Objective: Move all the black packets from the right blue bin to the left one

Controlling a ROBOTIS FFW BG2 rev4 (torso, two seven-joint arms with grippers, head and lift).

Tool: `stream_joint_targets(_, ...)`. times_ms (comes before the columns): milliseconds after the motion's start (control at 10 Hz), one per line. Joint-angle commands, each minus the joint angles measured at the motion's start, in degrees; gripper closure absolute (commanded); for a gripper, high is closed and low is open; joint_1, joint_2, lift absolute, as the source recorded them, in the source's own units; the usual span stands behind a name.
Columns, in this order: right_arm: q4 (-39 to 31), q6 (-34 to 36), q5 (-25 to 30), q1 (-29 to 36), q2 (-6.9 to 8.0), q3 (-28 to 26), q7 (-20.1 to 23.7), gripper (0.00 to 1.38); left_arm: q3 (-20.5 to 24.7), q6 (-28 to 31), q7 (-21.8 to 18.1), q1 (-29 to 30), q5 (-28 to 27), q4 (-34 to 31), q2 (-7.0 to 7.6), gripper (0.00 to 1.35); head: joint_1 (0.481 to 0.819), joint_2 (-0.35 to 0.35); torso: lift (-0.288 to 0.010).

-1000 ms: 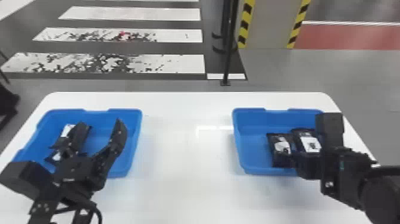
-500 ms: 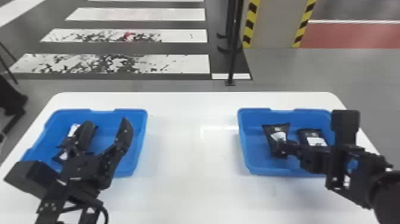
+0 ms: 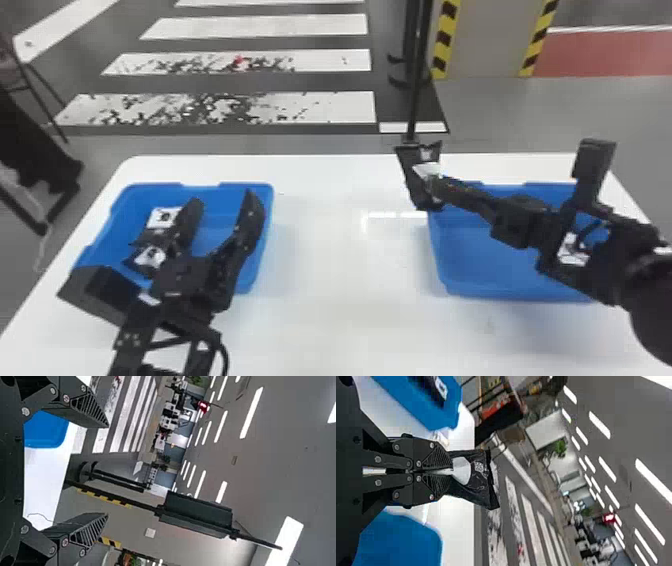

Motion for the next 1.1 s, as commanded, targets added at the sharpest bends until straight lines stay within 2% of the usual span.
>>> stream_joint_targets(0, 2.02, -3.80, -2.00, -3.88, -1.13, 5.90, 3.34, 1.11, -2.55, 1.16, -0.61, 0.00, 7.33, -2.21, 0.76, 0.28, 0.695, 0.102, -0.168)
stream_joint_targets(100, 2.72, -4.50, -3.94, -5.57, -1.57, 9.22, 5.01, 1.11, -4.04, 1.44, -1.40, -0.28, 11.33, -3.62, 1.20, 0.28, 0.695, 0.123, -0.168)
stream_joint_targets(200, 2.72, -4.50, -6.23, -6.27, -1.66, 11.27, 5.27, 1.11, -4.95, 1.87, -1.58, -0.56, 12.24, -4.61, 1.55, 0.28, 0.695, 0.143, -0.168)
stream_joint_targets(600, 5.54, -5.48, -11.83, -8.38, -1.75, 20.53, 5.36, 1.11, -6.44, 4.54, -1.93, -1.68, 11.21, -4.75, 1.99, 0.28, 0.695, 0.198, -0.168)
stream_joint_targets(700, 6.38, -6.05, -12.97, -9.09, -1.84, 22.01, 5.45, 1.11, -6.32, 6.08, -1.93, -1.96, 9.50, -4.75, 1.90, 0.28, 0.695, 0.214, -0.168)
stream_joint_targets(1000, 6.80, -6.19, -14.34, -9.51, -2.10, 24.98, 5.45, 1.11, -5.98, 6.65, -1.93, -1.96, 9.16, -4.18, 1.81, 0.28, 0.695, 0.235, -0.168)
